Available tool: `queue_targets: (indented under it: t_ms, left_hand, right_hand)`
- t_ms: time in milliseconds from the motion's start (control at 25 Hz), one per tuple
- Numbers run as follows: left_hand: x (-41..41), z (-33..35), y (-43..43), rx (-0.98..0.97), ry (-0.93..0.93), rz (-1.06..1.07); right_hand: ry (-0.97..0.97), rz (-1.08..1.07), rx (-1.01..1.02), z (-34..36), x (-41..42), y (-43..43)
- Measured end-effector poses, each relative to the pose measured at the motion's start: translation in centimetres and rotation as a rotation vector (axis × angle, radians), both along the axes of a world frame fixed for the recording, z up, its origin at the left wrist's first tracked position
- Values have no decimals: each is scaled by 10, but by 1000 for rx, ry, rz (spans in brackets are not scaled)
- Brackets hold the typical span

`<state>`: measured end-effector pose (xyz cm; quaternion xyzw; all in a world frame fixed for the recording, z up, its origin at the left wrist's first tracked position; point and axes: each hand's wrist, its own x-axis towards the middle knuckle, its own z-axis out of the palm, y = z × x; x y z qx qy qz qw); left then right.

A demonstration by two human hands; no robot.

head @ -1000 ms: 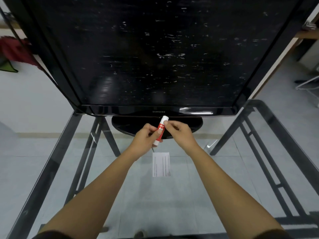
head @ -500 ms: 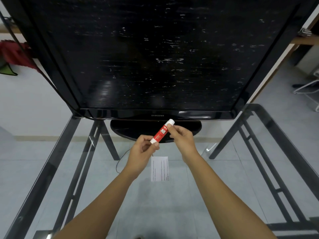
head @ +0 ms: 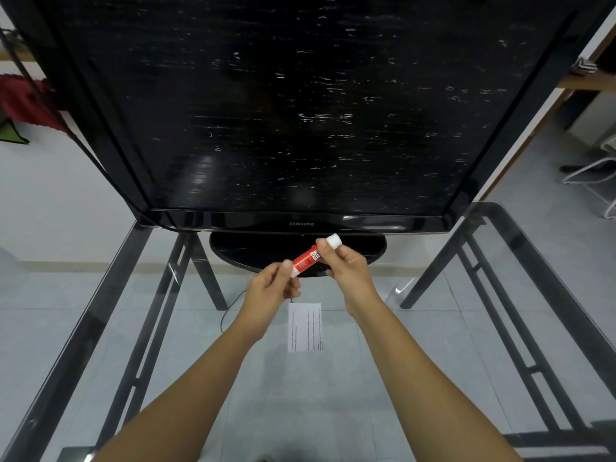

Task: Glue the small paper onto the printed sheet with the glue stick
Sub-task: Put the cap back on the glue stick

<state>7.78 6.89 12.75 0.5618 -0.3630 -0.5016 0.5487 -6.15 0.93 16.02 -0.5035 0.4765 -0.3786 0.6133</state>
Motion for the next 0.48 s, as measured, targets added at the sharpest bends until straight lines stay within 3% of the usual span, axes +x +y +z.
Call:
queue_targets:
  t_ms: [80,160,200,280,360,440,480]
  left_hand:
    - [0,11,-5,295,314,-17]
    - [0,18,-8,469,330,-50]
    - [0,18,-8,452,312,-33]
    - [-2,16,-6,227,299,39]
    - [-4,13,1,16,164,21]
    - [-5,11,2,22,20,6]
    - [-5,14,0,102,45,6]
  right_hand:
    - [-6,14,-2,0,0,1]
    - [-8,8,-1,-2,0,3]
    - [-15,-2,-1,-2,0,4]
    - [-47,-38,3,-3,-1,5]
    - [-82,-50,-4,-1,-2,4]
    - [-103,-44,-10,0,-1,4]
    - [-110,-41,-15,0,0,4]
